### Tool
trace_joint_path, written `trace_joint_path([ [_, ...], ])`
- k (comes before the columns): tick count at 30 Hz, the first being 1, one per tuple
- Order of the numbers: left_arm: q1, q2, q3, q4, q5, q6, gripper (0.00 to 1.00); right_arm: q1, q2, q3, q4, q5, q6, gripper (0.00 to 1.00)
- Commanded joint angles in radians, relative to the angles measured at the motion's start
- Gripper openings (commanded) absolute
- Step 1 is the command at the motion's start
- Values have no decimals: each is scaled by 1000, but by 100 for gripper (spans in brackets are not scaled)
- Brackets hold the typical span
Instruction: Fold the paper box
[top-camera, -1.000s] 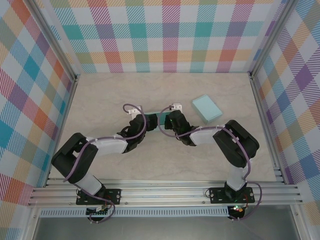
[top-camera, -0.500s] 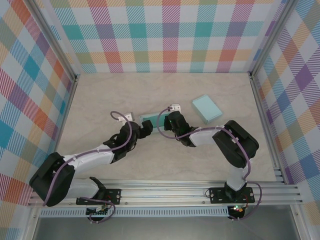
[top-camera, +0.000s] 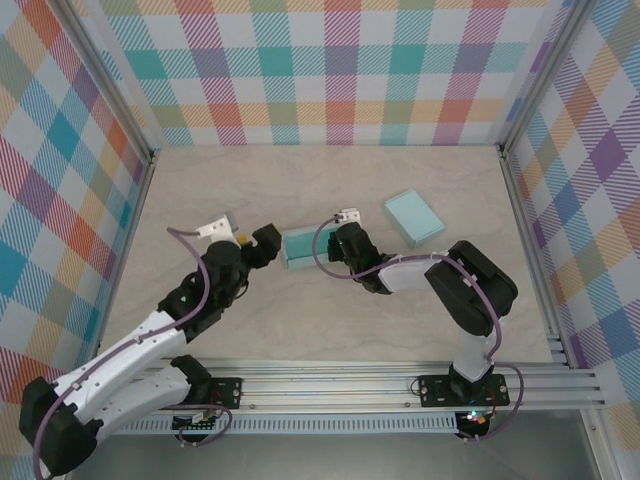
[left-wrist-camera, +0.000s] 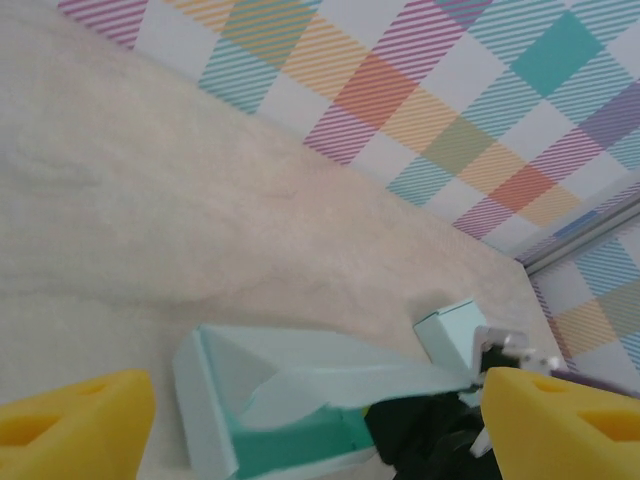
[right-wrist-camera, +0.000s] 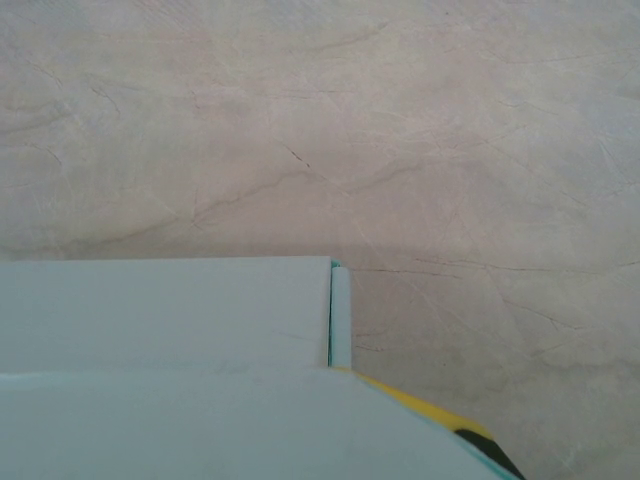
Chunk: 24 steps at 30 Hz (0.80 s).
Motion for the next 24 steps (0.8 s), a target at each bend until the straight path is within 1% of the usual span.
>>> trace_joint_path([
  [1,38,134,175,-145,57,102,83,10,-8,-8,-41,-2,-24,8],
  [3,75,244,268,-165,146,114,77,13,-11,-7,-46,-1,-29,8],
  [5,96,347,327,-147,196,112,65,15,-11,-5,-49,-1,-30,8],
  [6,104,383,346,-138,217,106,61,15,-8,-4,-49,-1,-30,8],
  [7,111,425,364,-125,249,100,58,16,-6,-4,-50,-1,-30,8],
  [9,118,491,391,-107,299,89,54,19,-5,-4,-51,-1,-29,8],
  [11,123,551,411,-89,353,88,48,21,-3,-2,-57,-1,-33,8],
  [13,125,590,420,-79,384,86,44,25,-3,-1,-63,0,-40,8],
  [14,127,605,424,-74,401,90,43,26,-3,1,-67,0,-43,8],
  [16,128,626,432,-76,410,97,42,28,-4,1,-69,3,-47,8],
  [19,131,653,439,-79,422,106,39,31,-5,-1,-75,4,-49,8],
  [24,131,699,420,-64,436,103,30,46,-12,-1,-100,8,-56,9],
])
